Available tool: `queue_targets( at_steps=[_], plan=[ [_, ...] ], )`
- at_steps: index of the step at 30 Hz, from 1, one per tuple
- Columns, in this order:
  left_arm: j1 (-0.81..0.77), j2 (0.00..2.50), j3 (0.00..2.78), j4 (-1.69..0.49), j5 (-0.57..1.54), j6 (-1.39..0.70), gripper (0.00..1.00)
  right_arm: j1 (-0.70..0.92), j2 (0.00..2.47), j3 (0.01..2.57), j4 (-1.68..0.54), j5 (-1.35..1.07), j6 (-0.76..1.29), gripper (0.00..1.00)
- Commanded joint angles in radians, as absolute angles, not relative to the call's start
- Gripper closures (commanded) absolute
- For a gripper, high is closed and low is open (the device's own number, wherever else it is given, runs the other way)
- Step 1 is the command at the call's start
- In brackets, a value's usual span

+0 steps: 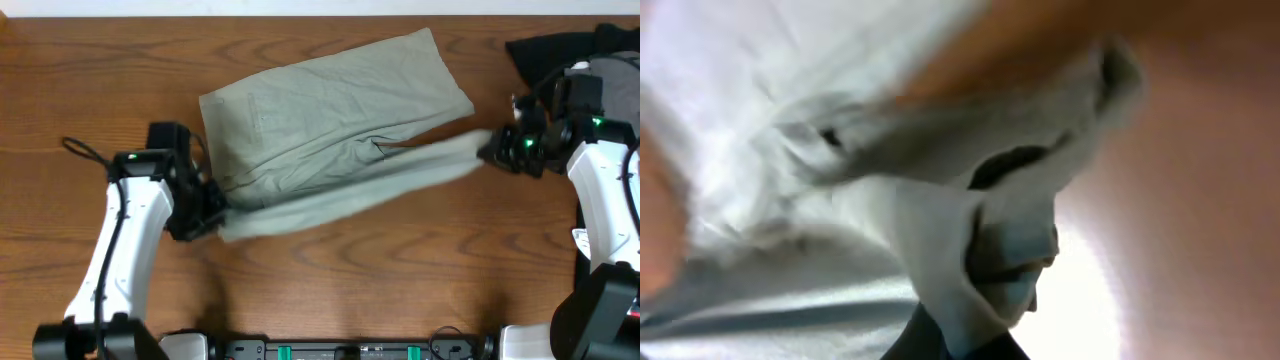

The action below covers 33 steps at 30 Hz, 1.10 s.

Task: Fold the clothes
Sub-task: 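Lift both corners and fold the shorts' bottom up toward the top edge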

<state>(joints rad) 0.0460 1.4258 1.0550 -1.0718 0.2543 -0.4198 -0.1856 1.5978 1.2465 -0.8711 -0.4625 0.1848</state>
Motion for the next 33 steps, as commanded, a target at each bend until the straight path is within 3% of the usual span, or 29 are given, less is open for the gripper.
queue_targets(
  at_steps=[1, 8, 16, 33],
  plan=[
    [0.068, 1.383, 1.117, -0.977, 0.144, -0.403, 0.94, -0.19, 1.597, 1.279, -0.75, -0.519, 0.299, 0.99],
    [0.079, 1.391, 1.142, -0.701, 0.144, -0.363, 0.94, -0.168, 1.606, 1.279, -0.411, -0.525, 0.445, 0.99],
    [0.104, 1.434, 1.142, -0.42, 0.146, -0.355, 0.94, -0.084, 1.691, 1.279, -0.174, -0.508, 0.496, 0.99],
    [0.104, 1.687, 1.142, -0.044, 0.201, -0.426, 0.94, -0.058, 2.036, 1.279, 0.303, -0.525, 0.764, 0.99]
  ],
)
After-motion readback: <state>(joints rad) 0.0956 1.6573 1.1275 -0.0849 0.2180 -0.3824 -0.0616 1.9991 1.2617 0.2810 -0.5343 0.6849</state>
